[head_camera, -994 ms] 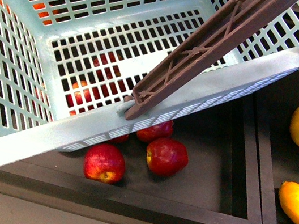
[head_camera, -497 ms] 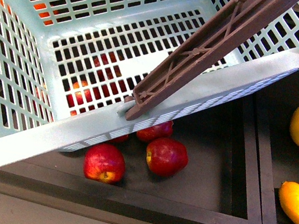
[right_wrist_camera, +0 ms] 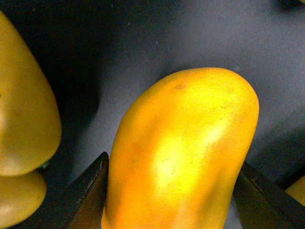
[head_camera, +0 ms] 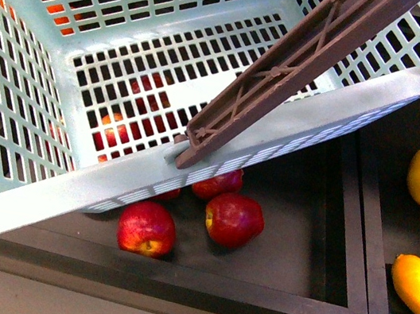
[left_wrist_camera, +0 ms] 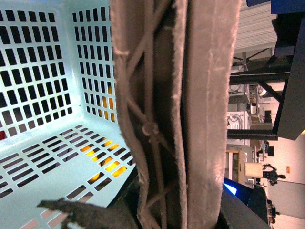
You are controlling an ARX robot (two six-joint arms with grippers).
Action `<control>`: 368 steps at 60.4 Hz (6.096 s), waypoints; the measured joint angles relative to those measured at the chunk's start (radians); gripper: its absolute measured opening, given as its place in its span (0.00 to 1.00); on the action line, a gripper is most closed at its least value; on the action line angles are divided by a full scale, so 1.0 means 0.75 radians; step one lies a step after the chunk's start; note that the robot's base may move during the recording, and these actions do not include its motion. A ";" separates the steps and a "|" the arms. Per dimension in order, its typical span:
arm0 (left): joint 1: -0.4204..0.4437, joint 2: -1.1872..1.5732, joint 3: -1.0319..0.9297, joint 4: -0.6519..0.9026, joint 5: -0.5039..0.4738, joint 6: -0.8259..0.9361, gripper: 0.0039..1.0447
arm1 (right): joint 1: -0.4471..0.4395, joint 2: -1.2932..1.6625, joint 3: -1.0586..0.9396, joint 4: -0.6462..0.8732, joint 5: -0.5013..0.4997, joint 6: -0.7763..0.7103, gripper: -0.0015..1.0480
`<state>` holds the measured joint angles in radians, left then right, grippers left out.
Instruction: Pick mango and avocado into basket
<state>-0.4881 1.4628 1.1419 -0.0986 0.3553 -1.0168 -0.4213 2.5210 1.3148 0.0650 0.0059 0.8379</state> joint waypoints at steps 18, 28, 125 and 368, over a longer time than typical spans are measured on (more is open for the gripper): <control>0.000 0.000 0.000 0.000 0.001 0.000 0.17 | -0.034 -0.441 -0.362 0.256 -0.186 -0.153 0.60; 0.000 0.000 0.000 0.000 0.001 0.000 0.17 | -0.052 -0.817 -0.557 0.359 -0.311 -0.260 0.60; 0.002 0.010 -0.001 -0.004 -0.011 0.000 0.17 | 0.874 -1.736 -0.757 0.327 -0.119 -0.646 0.92; 0.002 0.015 0.001 -0.004 0.001 0.001 0.17 | 0.562 -2.458 -1.618 0.671 -0.009 -1.113 0.92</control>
<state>-0.4870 1.4742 1.1423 -0.1013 0.3557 -1.0161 -0.0002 0.6773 0.1013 0.5682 -0.0010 0.0032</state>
